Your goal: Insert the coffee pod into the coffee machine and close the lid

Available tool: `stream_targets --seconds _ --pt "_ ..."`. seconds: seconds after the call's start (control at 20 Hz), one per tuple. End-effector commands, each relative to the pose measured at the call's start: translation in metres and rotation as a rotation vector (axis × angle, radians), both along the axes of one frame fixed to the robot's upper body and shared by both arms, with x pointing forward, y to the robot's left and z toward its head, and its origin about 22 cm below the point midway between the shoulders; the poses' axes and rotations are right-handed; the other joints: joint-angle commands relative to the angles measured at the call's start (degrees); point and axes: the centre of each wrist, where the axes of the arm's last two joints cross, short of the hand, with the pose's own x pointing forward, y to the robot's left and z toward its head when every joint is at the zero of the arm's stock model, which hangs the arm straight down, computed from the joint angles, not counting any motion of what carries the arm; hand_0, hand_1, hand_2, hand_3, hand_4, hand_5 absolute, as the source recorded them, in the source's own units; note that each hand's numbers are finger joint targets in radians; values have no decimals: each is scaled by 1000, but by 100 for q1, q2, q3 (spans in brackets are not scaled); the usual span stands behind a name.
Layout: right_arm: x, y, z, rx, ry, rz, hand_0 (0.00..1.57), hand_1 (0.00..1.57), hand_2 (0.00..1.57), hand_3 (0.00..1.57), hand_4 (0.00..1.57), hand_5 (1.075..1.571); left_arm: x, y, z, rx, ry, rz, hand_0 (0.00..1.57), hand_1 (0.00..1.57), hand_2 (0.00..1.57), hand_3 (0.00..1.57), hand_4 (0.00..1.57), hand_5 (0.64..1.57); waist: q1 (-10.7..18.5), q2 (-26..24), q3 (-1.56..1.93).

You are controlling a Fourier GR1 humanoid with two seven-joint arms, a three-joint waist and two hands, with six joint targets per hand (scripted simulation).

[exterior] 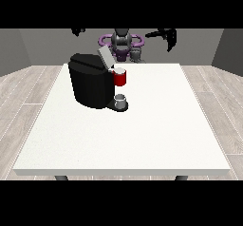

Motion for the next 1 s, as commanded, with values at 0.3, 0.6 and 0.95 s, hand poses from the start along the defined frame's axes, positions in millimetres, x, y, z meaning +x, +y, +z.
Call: stream_targets --seconds 0.3,0.6,0.95 --pt "19 18 13 -63 -3 94 0 0 0 0 0 1571 -21 20 3 -101 3 17 0 0 0 0 0 1571 313 204 2" --pt "39 -9 10 -17 6 46 0 0 0 0 0 1571 -44 -10 2 -134 -31 -3 0 0 0 0 103 1571 608 463 3" --pt "47 0 -10 9 -11 43 0 0 0 0 0 1571 -59 8 19 -143 -95 27 0 0 0 0 0 1571 636 978 3"
